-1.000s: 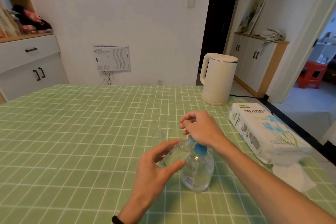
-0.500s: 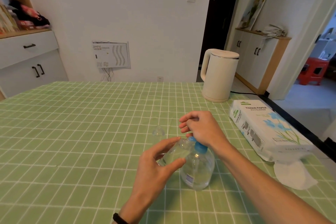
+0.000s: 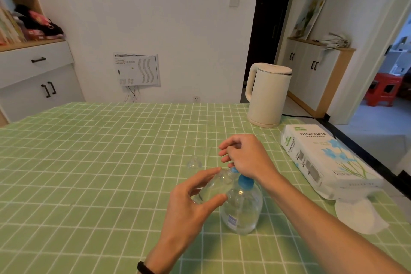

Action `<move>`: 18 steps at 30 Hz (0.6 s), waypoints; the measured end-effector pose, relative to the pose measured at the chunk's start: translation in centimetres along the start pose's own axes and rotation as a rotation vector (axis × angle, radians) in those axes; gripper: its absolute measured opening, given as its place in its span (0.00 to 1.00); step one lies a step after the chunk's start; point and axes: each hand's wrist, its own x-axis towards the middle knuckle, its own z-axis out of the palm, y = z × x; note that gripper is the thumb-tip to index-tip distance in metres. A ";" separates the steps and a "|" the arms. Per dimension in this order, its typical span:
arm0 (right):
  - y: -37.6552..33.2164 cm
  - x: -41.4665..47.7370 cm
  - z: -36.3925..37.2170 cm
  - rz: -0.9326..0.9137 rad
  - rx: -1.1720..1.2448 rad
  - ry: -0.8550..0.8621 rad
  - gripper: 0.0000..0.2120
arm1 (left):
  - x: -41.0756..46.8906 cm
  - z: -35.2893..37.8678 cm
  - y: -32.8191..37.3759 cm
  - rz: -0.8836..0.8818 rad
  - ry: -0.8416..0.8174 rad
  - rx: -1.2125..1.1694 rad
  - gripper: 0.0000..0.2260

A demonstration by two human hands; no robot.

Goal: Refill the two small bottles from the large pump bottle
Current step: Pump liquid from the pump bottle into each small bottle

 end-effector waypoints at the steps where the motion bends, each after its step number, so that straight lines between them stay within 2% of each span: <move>1: 0.1 0.0 0.1 0.006 0.009 0.003 0.17 | 0.0 0.0 -0.1 0.002 0.001 0.004 0.22; 12: 0.6 -0.5 0.2 0.032 0.005 0.010 0.15 | -0.1 0.2 -0.7 -0.001 0.002 0.004 0.22; 18: -0.4 -0.3 -0.3 -0.013 -0.129 -0.040 0.12 | -0.1 0.1 -0.2 -0.009 0.003 -0.018 0.23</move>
